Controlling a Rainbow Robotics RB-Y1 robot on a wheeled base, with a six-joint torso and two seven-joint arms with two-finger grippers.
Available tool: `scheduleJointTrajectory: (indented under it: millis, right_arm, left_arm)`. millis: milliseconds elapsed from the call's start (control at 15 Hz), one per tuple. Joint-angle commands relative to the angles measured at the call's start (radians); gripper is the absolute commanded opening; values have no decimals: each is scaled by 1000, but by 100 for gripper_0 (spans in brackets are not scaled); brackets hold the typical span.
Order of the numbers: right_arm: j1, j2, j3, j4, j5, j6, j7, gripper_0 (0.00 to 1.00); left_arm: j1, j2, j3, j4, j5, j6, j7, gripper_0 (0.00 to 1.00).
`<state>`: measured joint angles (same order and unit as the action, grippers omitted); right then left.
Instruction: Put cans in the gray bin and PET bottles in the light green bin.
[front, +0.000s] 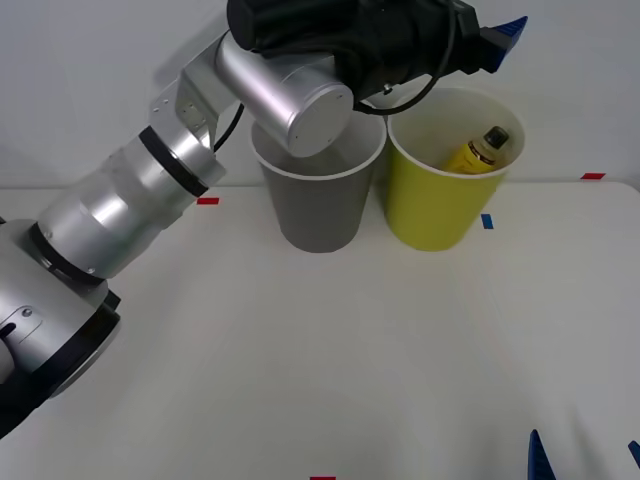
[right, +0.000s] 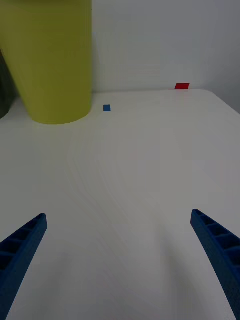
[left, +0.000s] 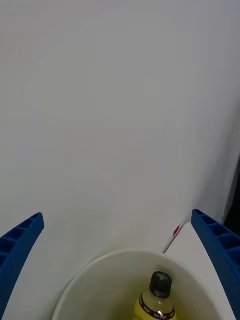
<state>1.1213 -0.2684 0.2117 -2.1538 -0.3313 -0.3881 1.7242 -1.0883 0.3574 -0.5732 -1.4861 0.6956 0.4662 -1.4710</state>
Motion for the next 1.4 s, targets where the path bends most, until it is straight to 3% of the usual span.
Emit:
scheduleJointTrajectory:
  millis: [67,267,733,933,1133,1267,1400]
  right_arm:
    - [0,0,0,0,0,0,0,100]
    - [0,0,0,0,0,0,0,100]
    - [0,0,0,0,0,0,0,100]
    - [0,0,0,0,0,0,0,100]
    - [0,0,0,0,0,0,0,100]
    - [0,0,0,0,0,0,0,100]
    - [0,0,0,0,0,0,0,100]
  left_arm:
    - [223,183,110,-250,-25,71,-18,100]
    - [396,288,205,-373,-42,71,-35,100]
    - [745,387,358,-574,-81,74,-52,100]
    - [975,384,417,-724,-122,74,-55,100]
    - [1242,307,489,-889,-202,72,-57,100]
    - [1374,238,521,-941,-228,60,-64,100]
    - [1479,199,506,-942,-312,-34,-68,100]
